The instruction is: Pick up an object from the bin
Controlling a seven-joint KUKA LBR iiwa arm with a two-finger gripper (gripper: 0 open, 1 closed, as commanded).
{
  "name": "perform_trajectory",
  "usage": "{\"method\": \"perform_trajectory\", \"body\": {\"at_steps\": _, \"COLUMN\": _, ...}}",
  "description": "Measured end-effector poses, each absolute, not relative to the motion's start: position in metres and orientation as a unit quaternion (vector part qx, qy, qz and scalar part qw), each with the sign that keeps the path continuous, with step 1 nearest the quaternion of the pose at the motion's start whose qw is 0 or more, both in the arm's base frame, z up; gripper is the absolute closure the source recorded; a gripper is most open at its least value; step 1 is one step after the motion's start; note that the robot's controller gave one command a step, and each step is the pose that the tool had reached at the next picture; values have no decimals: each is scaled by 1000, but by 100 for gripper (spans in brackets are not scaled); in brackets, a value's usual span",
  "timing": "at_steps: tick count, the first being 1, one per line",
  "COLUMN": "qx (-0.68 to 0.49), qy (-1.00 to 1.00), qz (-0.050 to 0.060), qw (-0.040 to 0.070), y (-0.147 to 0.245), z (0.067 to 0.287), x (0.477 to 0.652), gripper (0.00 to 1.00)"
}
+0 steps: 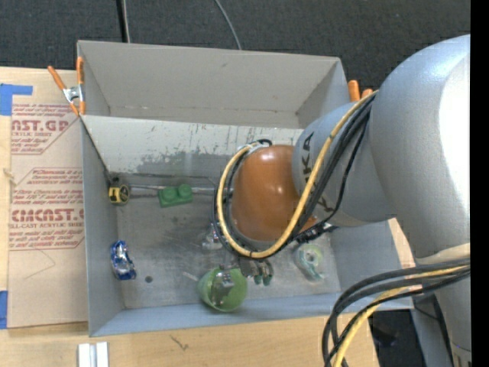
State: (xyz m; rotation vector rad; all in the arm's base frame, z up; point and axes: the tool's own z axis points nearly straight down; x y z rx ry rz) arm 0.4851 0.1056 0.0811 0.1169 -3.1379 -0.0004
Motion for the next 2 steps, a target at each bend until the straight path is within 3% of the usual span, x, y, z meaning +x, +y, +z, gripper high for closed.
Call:
{"method": "perform_trajectory", "body": {"at_steps": 1, "qx": 38, "qy": -999, "qz": -1, "qw": -3, "y": 106, "z": 86, "x": 488, "gripper": 100}}
{"method": "perform_trajectory", "body": {"at_steps": 2, "qx": 253, "qy": -967, "qz": 0, "qw": -3, "y": 65, "z": 226, "x": 495, "gripper": 100}}
